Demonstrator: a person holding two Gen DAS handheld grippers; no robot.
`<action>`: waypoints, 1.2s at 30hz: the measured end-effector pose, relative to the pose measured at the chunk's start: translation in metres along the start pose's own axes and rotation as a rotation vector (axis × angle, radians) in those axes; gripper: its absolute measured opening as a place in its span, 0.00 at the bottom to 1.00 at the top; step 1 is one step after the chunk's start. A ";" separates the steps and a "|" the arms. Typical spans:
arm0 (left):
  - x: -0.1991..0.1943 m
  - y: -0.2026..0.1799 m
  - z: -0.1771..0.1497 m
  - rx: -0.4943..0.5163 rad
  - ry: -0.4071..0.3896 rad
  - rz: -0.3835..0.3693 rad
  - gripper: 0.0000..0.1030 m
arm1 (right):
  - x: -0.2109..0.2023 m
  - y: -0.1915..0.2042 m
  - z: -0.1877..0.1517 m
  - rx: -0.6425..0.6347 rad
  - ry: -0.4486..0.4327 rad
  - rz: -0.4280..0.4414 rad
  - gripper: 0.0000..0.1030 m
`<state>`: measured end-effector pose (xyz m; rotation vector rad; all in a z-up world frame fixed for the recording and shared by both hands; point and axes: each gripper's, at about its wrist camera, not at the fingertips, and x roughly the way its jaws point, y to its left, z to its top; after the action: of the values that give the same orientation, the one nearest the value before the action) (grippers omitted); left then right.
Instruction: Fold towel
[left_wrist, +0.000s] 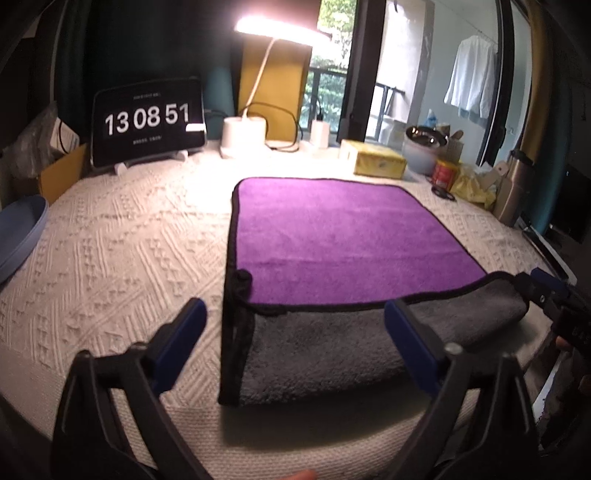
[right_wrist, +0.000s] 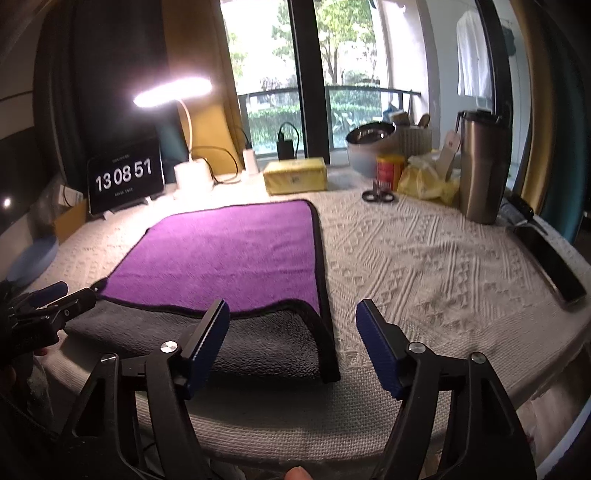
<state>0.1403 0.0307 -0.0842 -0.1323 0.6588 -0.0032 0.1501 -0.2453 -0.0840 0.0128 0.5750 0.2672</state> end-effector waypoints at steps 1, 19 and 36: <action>0.005 -0.001 -0.001 0.006 0.023 0.005 0.87 | 0.002 0.000 0.000 -0.002 0.005 0.001 0.71; 0.008 -0.013 -0.019 0.118 0.033 0.046 0.28 | 0.035 0.010 -0.013 -0.101 0.082 -0.034 0.23; -0.012 -0.009 -0.009 0.062 -0.009 -0.034 0.09 | 0.004 0.021 0.004 -0.172 -0.040 -0.041 0.05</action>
<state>0.1257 0.0211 -0.0824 -0.0832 0.6463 -0.0555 0.1503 -0.2240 -0.0807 -0.1589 0.5109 0.2749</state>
